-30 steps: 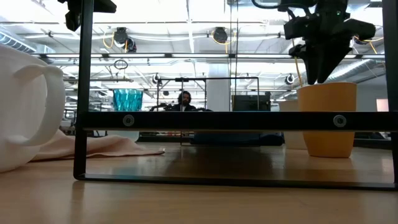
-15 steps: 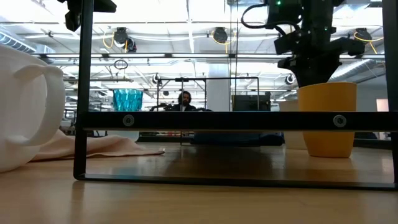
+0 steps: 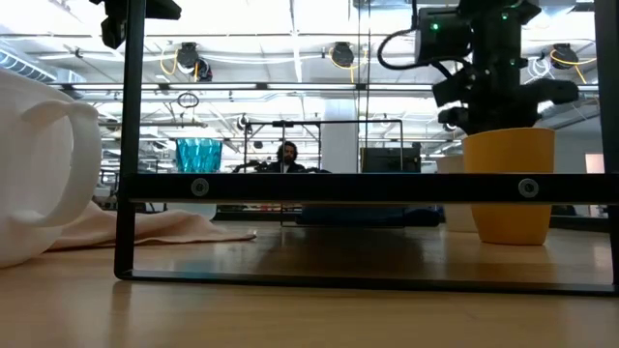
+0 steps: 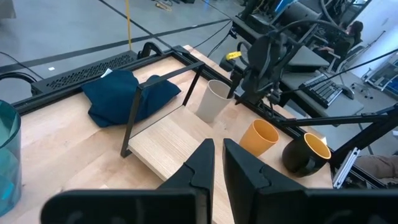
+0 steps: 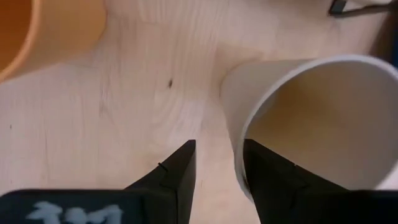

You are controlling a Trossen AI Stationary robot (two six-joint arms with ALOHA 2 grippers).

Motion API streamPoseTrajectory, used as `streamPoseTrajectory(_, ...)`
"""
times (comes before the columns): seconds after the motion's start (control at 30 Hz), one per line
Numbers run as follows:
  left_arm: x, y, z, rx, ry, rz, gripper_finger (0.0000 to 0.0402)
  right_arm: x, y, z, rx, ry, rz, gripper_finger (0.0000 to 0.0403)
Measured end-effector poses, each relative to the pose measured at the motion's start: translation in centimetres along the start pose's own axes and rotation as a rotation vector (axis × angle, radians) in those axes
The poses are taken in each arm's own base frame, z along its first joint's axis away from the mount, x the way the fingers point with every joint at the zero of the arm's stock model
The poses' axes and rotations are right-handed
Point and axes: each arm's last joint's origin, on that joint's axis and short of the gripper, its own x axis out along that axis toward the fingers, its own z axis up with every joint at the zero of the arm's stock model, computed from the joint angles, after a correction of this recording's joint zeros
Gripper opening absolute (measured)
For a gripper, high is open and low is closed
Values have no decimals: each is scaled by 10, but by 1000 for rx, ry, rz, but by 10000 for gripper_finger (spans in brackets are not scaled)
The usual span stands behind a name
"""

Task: Stack small to large cups/mugs on shelf
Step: Put the white cup on the shelf

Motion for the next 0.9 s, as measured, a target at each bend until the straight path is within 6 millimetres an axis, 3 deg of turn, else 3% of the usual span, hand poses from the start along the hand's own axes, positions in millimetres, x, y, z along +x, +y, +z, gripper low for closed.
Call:
streamPoseTrajectory(0.13, 0, 0, 0, 0, 0, 0, 33, 5, 1, -2, 17, 13, 5, 99)
streamPoseTrajectory(0.37, 0, 0, 0, 0, 0, 0, 33, 5, 1, -2, 42, 14, 5, 8)
streamPoseTrajectory(0.67, 0, 0, 0, 0, 0, 0, 33, 1, 3, -6, 80, 38, 12, 2)
streamPoseTrajectory(0.9, 0, 0, 0, 4, 0, 0, 33, -29, 0, -7, 117, 26, -24, 1)
